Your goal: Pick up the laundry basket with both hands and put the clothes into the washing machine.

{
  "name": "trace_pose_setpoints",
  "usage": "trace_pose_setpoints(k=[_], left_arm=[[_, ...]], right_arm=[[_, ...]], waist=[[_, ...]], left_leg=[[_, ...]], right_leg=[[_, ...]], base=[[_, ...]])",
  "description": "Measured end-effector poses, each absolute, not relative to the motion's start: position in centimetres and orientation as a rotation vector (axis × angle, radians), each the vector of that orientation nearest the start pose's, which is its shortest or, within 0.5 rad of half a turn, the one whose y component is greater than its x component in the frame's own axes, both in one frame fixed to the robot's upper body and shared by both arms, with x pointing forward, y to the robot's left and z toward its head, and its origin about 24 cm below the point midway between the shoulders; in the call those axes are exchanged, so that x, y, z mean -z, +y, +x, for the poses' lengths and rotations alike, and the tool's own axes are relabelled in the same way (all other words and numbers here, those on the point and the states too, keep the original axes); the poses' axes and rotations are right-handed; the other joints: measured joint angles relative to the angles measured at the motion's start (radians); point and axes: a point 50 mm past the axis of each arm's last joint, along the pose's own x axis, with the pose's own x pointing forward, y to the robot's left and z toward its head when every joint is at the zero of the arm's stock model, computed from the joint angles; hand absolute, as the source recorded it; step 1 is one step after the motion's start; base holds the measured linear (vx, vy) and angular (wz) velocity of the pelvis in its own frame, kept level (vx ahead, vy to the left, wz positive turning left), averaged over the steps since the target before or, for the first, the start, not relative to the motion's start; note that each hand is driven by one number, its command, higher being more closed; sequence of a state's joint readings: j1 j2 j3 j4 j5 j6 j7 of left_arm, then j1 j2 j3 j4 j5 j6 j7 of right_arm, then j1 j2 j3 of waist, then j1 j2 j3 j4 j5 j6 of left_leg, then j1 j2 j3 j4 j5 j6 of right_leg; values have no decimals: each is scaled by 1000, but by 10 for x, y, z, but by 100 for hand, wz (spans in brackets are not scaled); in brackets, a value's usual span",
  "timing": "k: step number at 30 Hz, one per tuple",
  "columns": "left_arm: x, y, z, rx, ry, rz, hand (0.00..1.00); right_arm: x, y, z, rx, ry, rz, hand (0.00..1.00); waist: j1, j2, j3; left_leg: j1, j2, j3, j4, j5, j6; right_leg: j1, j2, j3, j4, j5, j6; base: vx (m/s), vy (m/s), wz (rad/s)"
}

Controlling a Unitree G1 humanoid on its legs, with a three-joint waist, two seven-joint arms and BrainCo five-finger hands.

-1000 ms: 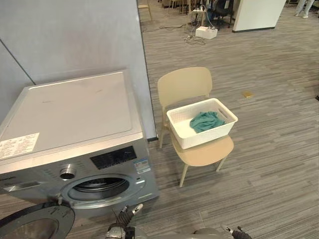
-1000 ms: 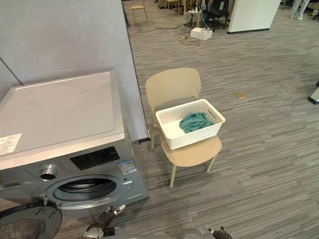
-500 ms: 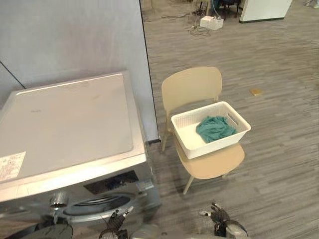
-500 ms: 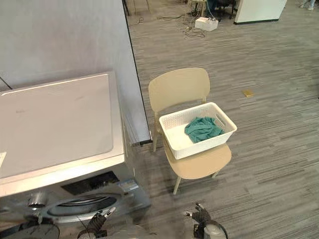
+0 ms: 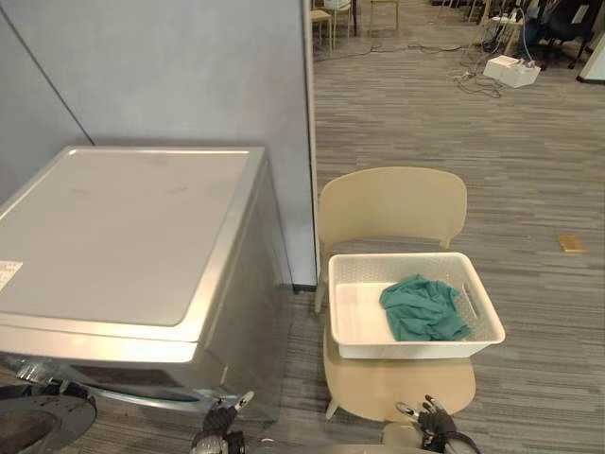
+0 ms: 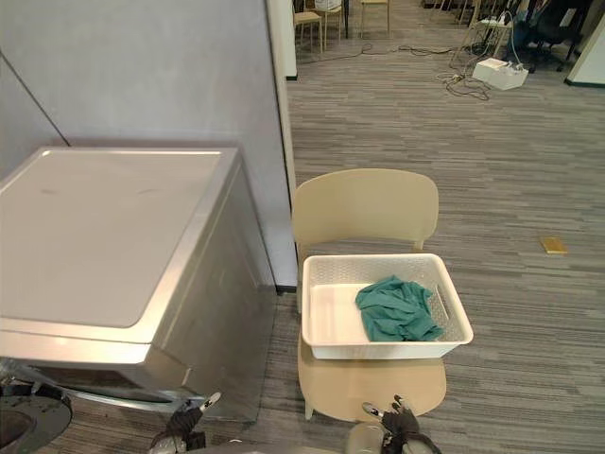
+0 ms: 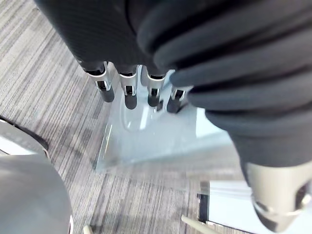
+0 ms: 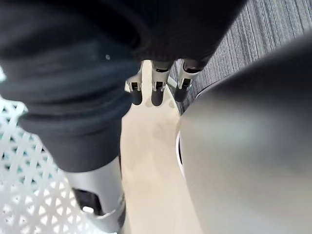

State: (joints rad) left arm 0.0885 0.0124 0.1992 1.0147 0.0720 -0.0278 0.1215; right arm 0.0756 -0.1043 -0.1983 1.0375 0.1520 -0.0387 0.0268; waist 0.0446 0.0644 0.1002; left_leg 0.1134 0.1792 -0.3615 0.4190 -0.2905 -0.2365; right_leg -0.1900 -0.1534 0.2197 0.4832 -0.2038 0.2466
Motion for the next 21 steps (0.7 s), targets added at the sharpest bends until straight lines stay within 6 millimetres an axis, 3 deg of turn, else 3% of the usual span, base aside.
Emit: trace_pose_setpoints(k=[1,3,4,5,6,7,9,11,12,13,15,16,17,19,21], left_arm=[[161,179,96,-264,1081,9,0],[160,170,101,-227,1050,-11,0],[160,171,102,-226,1041,-13,0],[160,174,101,-233,1038,-7,0],[159,181,101,-251,1035,-5,0],[159,186,100,-255,1037,7,0],[159,190,98,-257,1043,21,0],[159,185,102,-204,1040,51,0],[159,184,103,-197,1039,53,0],[158,183,106,-165,1033,70,0],[160,182,105,-116,1052,116,0],[161,180,102,-98,1064,130,0],[161,182,103,-82,1063,149,0],[159,181,108,-73,1050,162,0],[159,185,106,-58,1055,196,0]], right_arm=[[157,-219,97,334,1042,163,0],[159,-222,90,374,1066,187,0],[160,-225,87,393,1080,194,0],[161,-226,84,404,1093,198,0],[162,-227,80,418,1105,206,0],[163,-228,77,428,1118,208,0],[165,-230,65,439,1157,205,0],[165,-239,55,467,1179,188,0],[165,-239,55,468,1180,187,0],[165,-238,53,469,1180,190,0],[166,-235,51,476,1171,207,0],[165,-235,52,483,1166,218,0],[167,-224,54,471,1163,249,0],[167,-224,56,468,1155,249,0],[167,-220,58,452,1147,252,0]], waist=[[-10,1,0],[-10,2,-3],[-10,2,-5],[-8,-3,-7],[-8,-9,-5],[-12,-18,-6],[-23,-22,-6],[-33,-4,0],[-31,-3,-1],[-32,2,0],[-40,18,1],[-64,7,-18],[-78,-30,-18],[-64,-29,-16],[-69,-37,-20]], left_leg=[[1,11,-14,-10,64,-17],[-14,35,-39,7,122,-18],[-49,54,-44,42,164,-8],[-83,68,-28,72,199,38],[-123,97,42,93,252,96],[-146,122,106,90,289,127],[-170,169,232,66,325,152],[-219,212,441,113,289,183],[-224,208,454,127,280,182],[-235,187,497,187,222,175],[-215,169,531,85,198,154],[-157,124,537,-119,186,118],[-139,72,550,-169,183,64],[-111,26,556,-253,213,93],[-78,-9,549,-356,256,91]], right_leg=[[28,1,-32,-1,-4,-10],[70,17,-84,-26,-17,-52],[83,36,-116,-51,-6,-72],[96,49,-137,-79,0,-88],[123,60,-169,-123,22,-109],[141,66,-189,-158,38,-123],[170,67,-235,-201,63,-139],[172,47,-316,-225,94,-160],[172,44,-322,-228,99,-159],[189,27,-341,-255,115,-150],[218,24,-360,-302,126,-141],[221,16,-371,-347,126,-140],[226,-28,-383,-389,169,-120],[242,-46,-381,-452,204,-118],[254,-57,-381,-488,217,-139]], base=[[4,-432,54],[-54,-307,71],[-154,-266,68],[-164,-233,64],[-144,-193,64],[-95,-168,68],[-115,-176,79],[-163,-123,88],[-155,41,56],[-130,98,56],[-112,115,78],[-57,157,99],[-57,187,87],[-59,148,28],[-59,71,18]])
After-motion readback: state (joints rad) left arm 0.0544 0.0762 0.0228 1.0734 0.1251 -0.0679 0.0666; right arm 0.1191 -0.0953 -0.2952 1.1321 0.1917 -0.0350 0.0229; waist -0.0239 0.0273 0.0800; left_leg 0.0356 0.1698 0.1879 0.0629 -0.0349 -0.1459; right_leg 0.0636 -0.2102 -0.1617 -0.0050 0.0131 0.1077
